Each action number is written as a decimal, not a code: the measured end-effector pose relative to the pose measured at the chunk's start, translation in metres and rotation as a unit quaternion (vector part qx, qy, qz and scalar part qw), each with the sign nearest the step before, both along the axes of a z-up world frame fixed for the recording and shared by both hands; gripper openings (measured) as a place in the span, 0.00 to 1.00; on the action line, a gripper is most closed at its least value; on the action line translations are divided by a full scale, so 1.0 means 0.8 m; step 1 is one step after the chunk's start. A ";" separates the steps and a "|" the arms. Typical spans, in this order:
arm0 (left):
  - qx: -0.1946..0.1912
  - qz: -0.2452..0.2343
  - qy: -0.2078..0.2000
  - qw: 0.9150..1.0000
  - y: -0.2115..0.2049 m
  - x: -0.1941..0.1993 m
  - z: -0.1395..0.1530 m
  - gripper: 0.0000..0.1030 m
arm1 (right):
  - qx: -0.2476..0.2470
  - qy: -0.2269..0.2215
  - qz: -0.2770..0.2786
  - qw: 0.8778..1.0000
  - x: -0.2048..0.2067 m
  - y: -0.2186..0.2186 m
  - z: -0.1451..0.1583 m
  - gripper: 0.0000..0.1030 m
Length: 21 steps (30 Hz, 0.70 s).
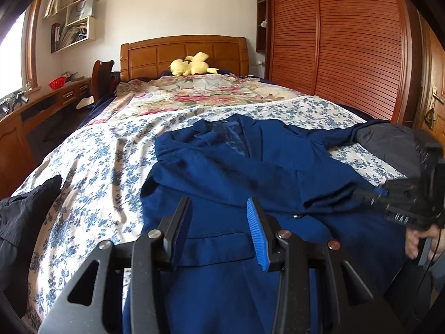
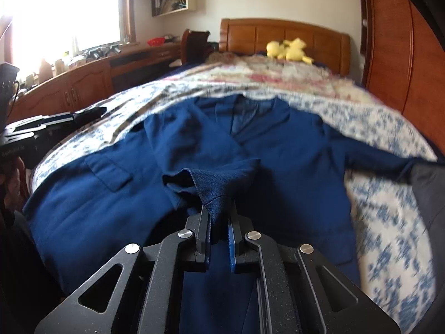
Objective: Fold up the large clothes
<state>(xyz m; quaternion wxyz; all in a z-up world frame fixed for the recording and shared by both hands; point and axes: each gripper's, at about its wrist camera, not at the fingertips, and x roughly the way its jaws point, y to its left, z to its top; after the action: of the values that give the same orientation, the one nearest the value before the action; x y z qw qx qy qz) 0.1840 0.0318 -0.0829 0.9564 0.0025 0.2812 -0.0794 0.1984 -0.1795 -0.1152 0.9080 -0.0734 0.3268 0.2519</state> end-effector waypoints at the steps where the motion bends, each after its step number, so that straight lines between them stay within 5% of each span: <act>1: 0.002 -0.003 -0.002 1.000 -0.005 0.002 0.000 0.38 | 0.000 0.004 0.001 1.000 -0.001 -0.001 -0.006 0.10; 4: 0.008 -0.005 0.000 1.000 -0.013 0.009 -0.004 0.38 | -0.010 0.010 0.005 1.000 -0.007 -0.001 -0.016 0.14; 10: 0.005 -0.015 0.008 1.000 -0.024 0.030 -0.018 0.38 | -0.013 -0.004 0.007 1.000 -0.023 -0.002 -0.013 0.51; 21: -0.011 -0.015 0.015 1.000 -0.012 0.066 -0.063 0.38 | -0.035 -0.010 0.035 0.999 0.000 0.040 0.009 0.53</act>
<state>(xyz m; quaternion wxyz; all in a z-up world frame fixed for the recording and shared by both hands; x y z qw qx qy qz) 0.2368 0.0219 -0.1331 0.9506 -0.0053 0.2950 -0.0967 0.1982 -0.1478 -0.1078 0.8987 -0.1186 0.3238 0.2710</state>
